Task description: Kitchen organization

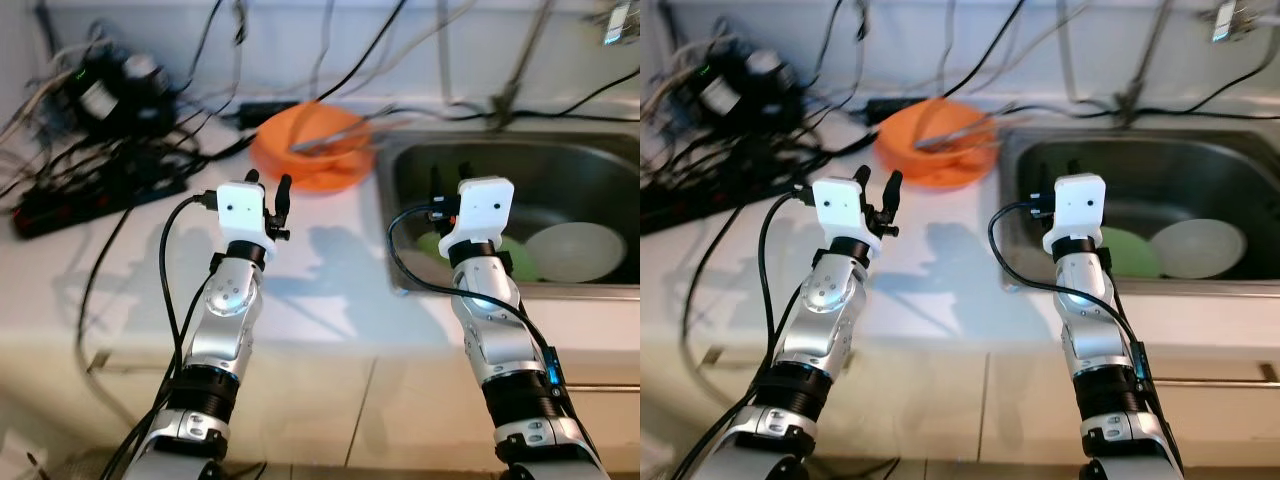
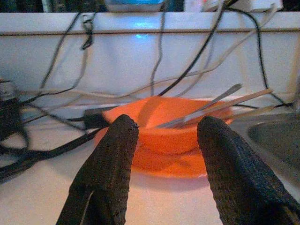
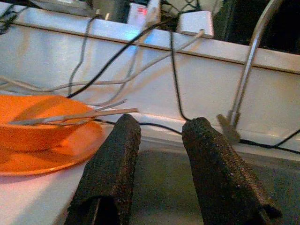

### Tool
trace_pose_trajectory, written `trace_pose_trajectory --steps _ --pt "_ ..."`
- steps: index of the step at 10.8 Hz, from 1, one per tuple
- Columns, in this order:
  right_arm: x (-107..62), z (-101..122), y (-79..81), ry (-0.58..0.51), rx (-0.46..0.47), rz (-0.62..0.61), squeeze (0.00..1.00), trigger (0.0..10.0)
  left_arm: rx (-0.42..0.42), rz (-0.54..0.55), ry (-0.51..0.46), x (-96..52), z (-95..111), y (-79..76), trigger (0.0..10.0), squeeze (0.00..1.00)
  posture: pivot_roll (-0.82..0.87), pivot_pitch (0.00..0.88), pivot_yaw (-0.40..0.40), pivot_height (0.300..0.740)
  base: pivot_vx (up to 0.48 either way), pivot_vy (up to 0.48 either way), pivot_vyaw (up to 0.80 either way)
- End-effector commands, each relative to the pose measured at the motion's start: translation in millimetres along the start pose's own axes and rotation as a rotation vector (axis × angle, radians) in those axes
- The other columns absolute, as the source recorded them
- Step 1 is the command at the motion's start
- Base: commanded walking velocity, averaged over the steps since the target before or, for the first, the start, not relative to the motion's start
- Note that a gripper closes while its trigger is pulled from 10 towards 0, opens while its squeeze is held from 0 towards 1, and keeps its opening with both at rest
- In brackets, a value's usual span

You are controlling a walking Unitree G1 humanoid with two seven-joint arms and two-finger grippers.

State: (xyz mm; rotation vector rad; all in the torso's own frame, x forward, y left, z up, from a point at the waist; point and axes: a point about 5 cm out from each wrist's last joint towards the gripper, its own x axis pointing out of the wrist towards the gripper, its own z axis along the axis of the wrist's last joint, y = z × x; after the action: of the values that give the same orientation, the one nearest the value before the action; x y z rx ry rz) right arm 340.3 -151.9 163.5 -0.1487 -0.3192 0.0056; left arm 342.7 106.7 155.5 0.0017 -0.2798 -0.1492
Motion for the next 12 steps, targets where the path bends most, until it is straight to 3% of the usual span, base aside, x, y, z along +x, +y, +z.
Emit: trace_pose_trajectory --steps 1,12 --pt "4.8 4.0 3.6 -0.009 -0.001 0.009 0.00 10.0 0.016 -0.007 -0.009 1.6 3.3 -0.7 10.0 0.00 0.04 0.000 0.030 0.740 0.266 0.000 0.00" --pt "3.6 2.3 0.8 -0.003 0.010 -0.014 0.00 10.0 0.035 -0.007 -0.040 3.1 15.1 2.8 10.0 0.00 0.06 0.000 0.036 0.740 0.309 0.000 0.00"
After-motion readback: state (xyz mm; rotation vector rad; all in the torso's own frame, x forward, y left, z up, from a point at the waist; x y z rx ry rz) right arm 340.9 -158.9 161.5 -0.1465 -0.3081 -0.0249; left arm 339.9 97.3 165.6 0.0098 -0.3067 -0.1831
